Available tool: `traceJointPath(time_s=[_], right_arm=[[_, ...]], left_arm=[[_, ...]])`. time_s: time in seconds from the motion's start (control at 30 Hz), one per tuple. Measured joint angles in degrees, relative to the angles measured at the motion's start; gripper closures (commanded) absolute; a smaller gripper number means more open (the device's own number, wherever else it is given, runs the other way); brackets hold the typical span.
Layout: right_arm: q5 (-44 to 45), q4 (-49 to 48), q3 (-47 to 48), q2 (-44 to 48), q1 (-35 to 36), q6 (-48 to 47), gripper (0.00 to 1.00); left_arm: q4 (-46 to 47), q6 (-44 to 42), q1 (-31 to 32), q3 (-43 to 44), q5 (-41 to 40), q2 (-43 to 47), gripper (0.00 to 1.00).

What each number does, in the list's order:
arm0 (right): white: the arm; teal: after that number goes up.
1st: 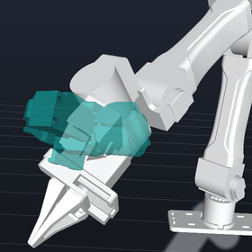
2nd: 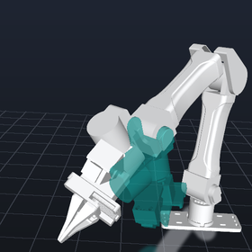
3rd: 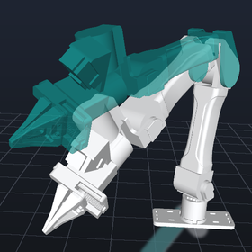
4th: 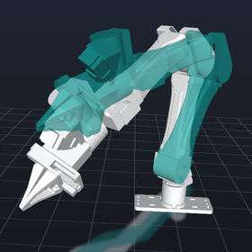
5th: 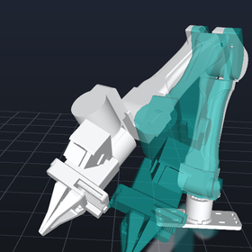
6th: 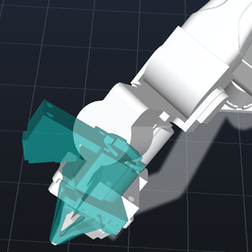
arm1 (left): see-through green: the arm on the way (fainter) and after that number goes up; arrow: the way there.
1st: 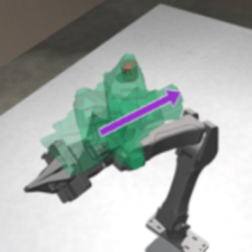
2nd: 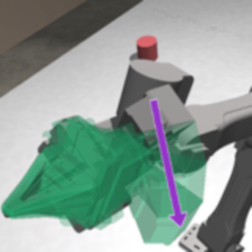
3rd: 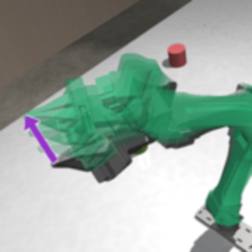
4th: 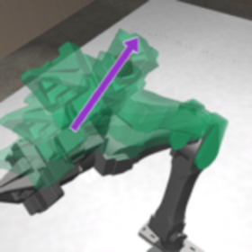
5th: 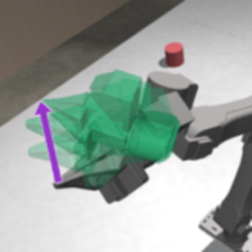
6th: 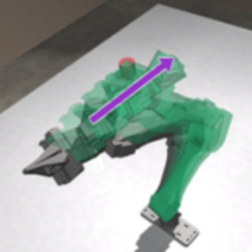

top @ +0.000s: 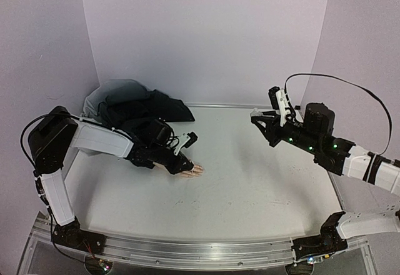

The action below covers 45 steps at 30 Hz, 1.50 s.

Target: Paint the nails

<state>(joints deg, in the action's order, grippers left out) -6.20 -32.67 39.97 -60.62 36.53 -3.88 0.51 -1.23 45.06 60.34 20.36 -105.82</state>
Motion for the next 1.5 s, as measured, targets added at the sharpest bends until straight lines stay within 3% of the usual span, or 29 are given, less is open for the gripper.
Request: traceJointPath(time_s=[1.5], right_arm=[[-0.4,0.0,0.0,-0.2,0.0,0.0,1.0]], left_arm=[[-0.7,-0.5,-0.3,-0.8,-2.6,0.5,1.0]])
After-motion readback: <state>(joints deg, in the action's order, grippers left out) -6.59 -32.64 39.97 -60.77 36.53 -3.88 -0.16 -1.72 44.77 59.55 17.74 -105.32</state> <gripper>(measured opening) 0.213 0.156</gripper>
